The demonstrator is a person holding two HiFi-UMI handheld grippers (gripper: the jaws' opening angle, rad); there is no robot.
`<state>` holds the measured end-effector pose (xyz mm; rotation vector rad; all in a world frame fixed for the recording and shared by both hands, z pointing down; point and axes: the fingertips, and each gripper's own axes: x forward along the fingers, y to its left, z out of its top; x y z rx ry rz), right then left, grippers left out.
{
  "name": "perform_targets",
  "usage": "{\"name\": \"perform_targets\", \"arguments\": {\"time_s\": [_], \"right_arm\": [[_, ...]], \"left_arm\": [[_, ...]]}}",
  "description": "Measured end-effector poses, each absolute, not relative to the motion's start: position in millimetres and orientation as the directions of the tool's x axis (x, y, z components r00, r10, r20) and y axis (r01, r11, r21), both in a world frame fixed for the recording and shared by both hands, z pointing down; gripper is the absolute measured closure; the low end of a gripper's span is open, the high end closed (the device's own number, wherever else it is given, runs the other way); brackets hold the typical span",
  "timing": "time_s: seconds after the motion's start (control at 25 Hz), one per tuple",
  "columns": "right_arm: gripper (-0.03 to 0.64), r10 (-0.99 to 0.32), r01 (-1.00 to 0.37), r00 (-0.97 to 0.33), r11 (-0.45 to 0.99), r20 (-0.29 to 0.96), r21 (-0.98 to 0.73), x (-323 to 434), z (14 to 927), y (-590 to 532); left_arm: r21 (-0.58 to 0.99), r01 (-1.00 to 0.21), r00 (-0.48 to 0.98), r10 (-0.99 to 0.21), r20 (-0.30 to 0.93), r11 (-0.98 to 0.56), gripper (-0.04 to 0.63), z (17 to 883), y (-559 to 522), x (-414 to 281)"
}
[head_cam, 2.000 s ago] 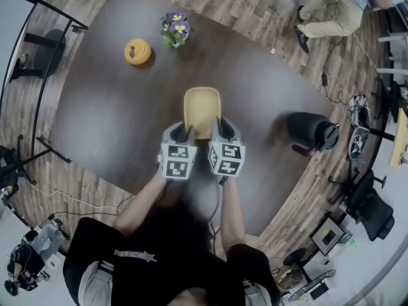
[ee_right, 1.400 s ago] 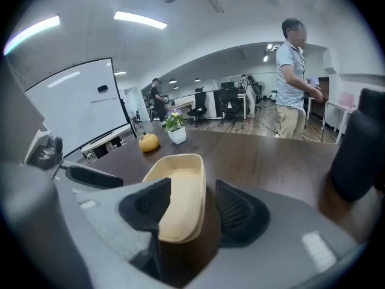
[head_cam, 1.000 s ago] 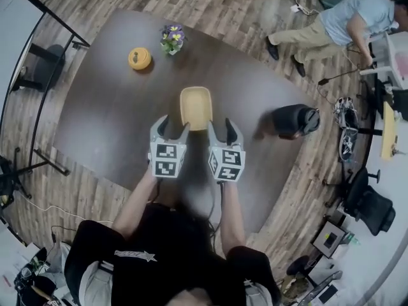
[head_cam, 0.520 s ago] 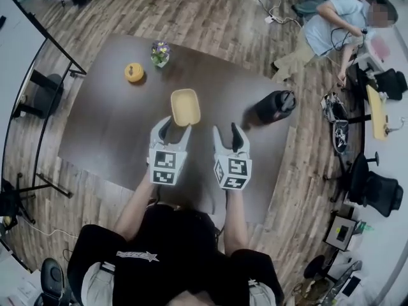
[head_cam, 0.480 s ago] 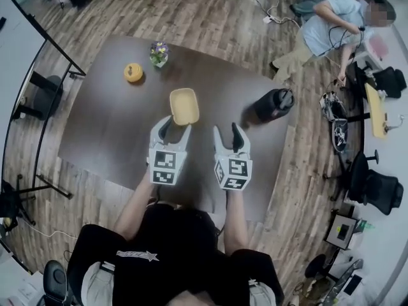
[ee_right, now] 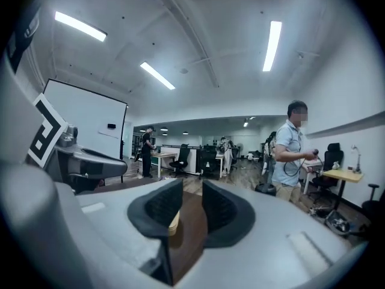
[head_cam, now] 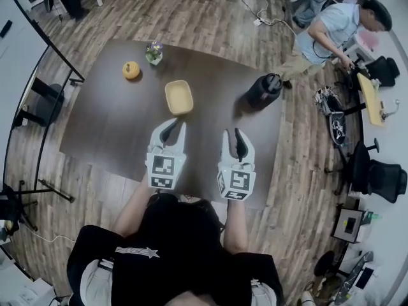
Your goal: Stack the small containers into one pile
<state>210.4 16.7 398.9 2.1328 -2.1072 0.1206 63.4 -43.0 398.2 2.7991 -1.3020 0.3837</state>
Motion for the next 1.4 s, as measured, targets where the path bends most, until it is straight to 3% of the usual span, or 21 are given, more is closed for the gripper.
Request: {"name": "perform_targets", "arguments": {"time_s": [0.28,1.4], "right_arm": [[0.611,-0.988,-0.999,0.027,-0.022,0.155,0.030,206.3,401.4,40.1],[0.612,-0.983,-1.000,-0.014,0.014,0.184,-0.004,215.1,408.2,38.1]], "left_arm": [[-0.080,-0.755,0.617,-0.747,0.250,-0.650,0.566,403.0,-18.9,62.0],[-0.109,-0.751,0.609,-0.747,0.265,-0.651,0.581,403.7,-15.2,73.1]]}}
